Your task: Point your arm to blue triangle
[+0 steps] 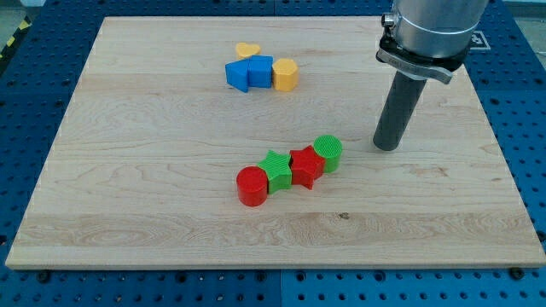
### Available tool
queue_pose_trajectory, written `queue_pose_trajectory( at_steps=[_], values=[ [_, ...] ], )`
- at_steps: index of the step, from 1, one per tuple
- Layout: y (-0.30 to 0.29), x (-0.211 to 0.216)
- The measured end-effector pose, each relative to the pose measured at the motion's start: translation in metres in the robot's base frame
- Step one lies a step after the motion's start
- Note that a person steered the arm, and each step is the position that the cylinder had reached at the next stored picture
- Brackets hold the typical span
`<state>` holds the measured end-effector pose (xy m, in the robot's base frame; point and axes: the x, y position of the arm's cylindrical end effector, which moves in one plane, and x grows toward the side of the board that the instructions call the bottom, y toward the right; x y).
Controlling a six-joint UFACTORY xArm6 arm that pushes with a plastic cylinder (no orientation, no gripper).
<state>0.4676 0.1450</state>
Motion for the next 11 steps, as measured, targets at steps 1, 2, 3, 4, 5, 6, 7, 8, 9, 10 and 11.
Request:
queue_pose_trajectory(
  at_steps=[1, 2, 3, 4, 5, 6, 7, 8, 9, 10, 11],
  values=[
    [0.000, 0.000],
    [0.000, 0.000],
    [0.001, -0.001],
    [-0.003, -0.002],
    [-0.026, -0.031],
    [-0.056, -0.045],
    [-0.071, -0.048],
    [-0.137, -0.055],
    [-0.194, -0.080],
    [-0.196, -0.090],
    [-0.181, -0.098]
  ],
)
